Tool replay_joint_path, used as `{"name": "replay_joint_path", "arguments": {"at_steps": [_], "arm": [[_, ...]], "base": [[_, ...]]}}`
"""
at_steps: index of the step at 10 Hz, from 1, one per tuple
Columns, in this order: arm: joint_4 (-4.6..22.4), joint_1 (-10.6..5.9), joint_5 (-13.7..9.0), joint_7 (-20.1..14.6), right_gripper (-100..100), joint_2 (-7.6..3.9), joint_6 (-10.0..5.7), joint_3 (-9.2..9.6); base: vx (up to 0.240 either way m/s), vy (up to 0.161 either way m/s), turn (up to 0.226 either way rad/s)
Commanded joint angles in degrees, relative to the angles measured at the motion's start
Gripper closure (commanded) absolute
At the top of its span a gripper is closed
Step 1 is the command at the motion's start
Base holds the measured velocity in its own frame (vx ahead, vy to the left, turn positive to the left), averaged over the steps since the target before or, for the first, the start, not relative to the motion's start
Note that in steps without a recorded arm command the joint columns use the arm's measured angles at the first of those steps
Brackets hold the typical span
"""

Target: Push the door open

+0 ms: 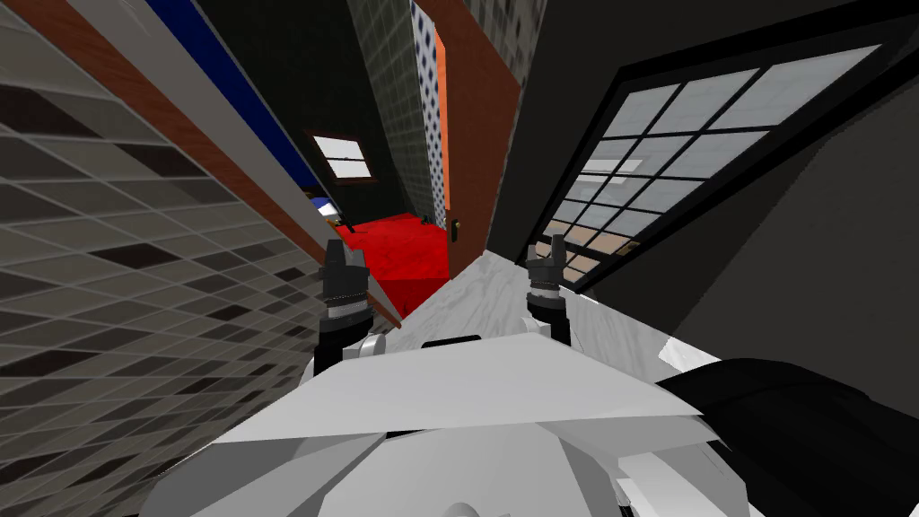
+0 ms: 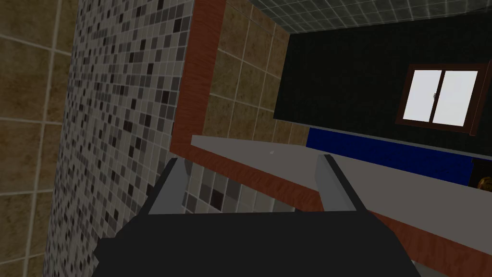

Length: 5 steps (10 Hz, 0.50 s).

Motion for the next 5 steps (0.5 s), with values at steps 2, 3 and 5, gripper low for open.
{"name": "replay_joint_path", "arguments": {"at_steps": [2, 3, 5], "arm": [[2.98, -1.84, 0.10, -0.21, -100, -0.82, 0.65, 0.73], [4.46, -2.75, 0.15, -0.31, -100, -1.16, 0.97, 1.09], [7.04, -4.35, 0.24, -0.49, -100, -1.71, 1.53, 1.72]], "base": [[0.119, -0.056, 0.103], [0.171, -0.108, 0.091], [0.170, -0.113, 0.098]]}}
